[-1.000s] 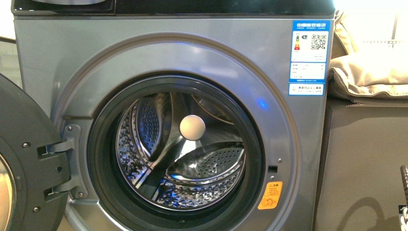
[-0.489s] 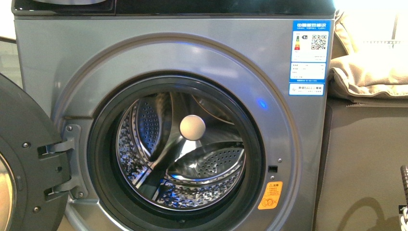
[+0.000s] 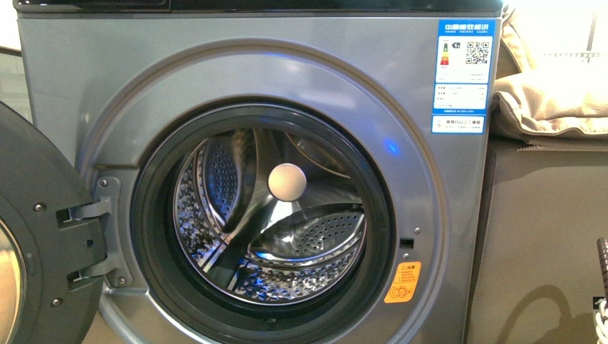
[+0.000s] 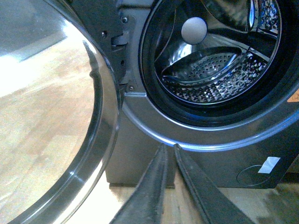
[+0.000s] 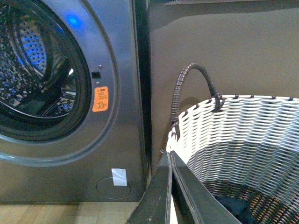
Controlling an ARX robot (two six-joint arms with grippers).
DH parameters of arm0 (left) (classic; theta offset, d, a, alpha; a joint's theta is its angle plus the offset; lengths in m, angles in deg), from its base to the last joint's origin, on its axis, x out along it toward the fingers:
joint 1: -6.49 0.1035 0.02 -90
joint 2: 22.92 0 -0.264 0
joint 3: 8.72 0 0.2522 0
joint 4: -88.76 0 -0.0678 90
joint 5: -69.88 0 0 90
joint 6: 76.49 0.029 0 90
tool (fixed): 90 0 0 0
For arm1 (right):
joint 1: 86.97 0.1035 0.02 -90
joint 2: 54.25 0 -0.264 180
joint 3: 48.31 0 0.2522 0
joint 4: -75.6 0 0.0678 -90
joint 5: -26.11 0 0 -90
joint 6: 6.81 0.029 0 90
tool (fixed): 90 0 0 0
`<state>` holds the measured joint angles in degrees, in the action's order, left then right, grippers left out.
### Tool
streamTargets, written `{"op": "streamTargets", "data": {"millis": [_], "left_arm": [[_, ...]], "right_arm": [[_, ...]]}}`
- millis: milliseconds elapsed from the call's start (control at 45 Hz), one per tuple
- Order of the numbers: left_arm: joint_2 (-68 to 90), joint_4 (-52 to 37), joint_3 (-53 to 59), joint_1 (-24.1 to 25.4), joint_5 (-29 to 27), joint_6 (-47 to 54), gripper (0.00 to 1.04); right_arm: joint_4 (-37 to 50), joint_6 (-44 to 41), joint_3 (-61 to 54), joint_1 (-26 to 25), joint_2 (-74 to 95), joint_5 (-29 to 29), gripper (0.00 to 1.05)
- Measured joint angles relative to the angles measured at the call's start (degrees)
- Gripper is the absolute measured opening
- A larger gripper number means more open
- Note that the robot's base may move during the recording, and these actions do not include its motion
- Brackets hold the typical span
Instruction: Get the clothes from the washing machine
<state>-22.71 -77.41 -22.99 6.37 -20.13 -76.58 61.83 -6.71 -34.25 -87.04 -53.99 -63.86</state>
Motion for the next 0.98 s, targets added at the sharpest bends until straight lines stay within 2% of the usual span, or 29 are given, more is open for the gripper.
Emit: {"op": "streamTargets", "data": {"millis": [333, 489, 578, 978], "left_arm": [[0.0, 0.0, 0.0, 0.0, 0.0, 0.0, 0.67], [0.0, 0.0, 0.0, 0.0, 0.0, 0.0, 1.00], [0.0, 0.0, 0.0, 0.0, 0.0, 0.0, 0.98], [0.0, 0.0, 0.0, 0.0, 0.0, 0.0, 0.98]], "right_arm": [[0.0, 0.0, 0.0, 0.0, 0.0, 0.0, 0.53], [0.0, 0.0, 0.0, 0.0, 0.0, 0.0, 0.88], [0.0, 0.0, 0.0, 0.0, 0.0, 0.0, 0.99], [0.0, 0.0, 0.0, 0.0, 0.0, 0.0, 0.97]]}}
